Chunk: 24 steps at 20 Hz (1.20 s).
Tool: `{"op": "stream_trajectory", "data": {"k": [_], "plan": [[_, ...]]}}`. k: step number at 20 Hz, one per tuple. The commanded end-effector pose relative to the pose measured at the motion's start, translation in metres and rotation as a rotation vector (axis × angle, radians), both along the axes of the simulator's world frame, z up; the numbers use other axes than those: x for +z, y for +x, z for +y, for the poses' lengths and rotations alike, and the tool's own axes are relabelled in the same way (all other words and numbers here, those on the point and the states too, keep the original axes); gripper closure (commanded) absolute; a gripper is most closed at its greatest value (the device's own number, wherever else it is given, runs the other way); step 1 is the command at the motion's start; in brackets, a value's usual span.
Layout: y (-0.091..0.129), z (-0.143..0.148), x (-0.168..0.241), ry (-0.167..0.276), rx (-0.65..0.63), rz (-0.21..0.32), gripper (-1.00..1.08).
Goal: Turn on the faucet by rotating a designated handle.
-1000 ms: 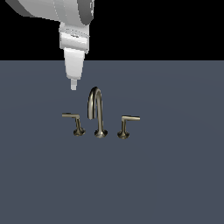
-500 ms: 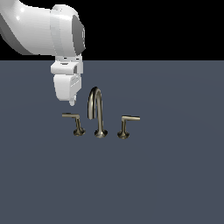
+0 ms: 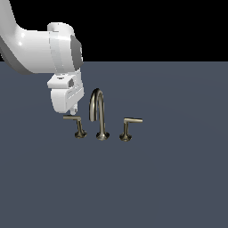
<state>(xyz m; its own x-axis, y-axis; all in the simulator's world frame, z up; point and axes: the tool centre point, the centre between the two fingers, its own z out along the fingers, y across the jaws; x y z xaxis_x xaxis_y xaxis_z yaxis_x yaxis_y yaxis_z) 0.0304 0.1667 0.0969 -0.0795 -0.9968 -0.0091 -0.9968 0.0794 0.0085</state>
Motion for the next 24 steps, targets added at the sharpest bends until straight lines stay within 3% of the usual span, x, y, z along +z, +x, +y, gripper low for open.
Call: {"op": "stream_trajectory", "data": {"k": [1,8,18,20,24], "plan": [[0.001,0.001,-0.004,-0.007,-0.016,-0.006,1.08],[0.002,0.001,-0.005,-0.01,-0.02,-0.007,1.08],[-0.03,0.023,-0.006,-0.01,-0.021,-0.007,1.08],[-0.022,0.017,-0.005,-0.013,-0.027,-0.017,1.08],[-0.035,0.017,-0.005,-0.012,-0.025,-0.015,1.08]]}}
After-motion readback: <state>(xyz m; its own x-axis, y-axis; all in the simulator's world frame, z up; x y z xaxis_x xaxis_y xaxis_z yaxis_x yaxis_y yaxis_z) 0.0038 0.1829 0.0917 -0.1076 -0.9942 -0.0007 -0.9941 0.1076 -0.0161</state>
